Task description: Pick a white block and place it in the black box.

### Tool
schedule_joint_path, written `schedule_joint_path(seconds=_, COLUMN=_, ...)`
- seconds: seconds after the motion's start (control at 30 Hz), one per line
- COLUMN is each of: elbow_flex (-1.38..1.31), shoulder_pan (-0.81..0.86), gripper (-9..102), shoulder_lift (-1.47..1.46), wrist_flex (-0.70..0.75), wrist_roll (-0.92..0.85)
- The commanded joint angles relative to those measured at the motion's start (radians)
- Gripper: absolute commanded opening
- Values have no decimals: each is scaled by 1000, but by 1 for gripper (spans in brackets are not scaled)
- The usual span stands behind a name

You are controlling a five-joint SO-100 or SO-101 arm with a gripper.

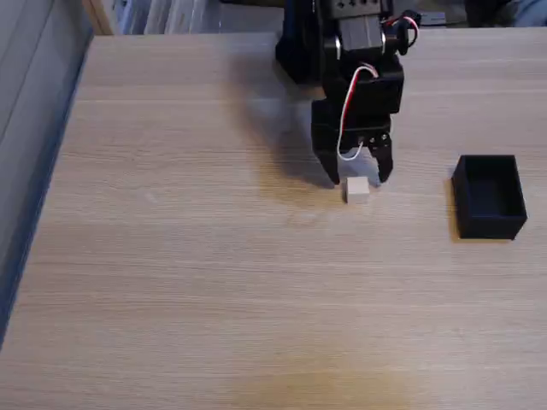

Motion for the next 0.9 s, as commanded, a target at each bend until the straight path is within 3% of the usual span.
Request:
schedule_joint_path(seconds=0.0, elbow_flex=-52, shoulder_pan=2, gripper=29, shoulder_lift=-20, wrist_flex=-8, wrist_roll=11)
schedule_joint_path(seconds=0.33, elbow_flex=-135, shoulder_pan=2, gripper=24, shoulder_lift=-95, wrist_flex=26, wrist_roll=11)
schedule_joint_path(seconds=0.63, elbow_flex=-115, shoulder_pan=5, gripper=0, shoulder_lift=-83, wrist_flex=34, wrist_roll=14)
schedule_joint_path(seconds=0.87, elbow_flex=-87, shoulder_pan=14, gripper=0, shoulder_lift=-23, wrist_flex=32, wrist_roll=-5)
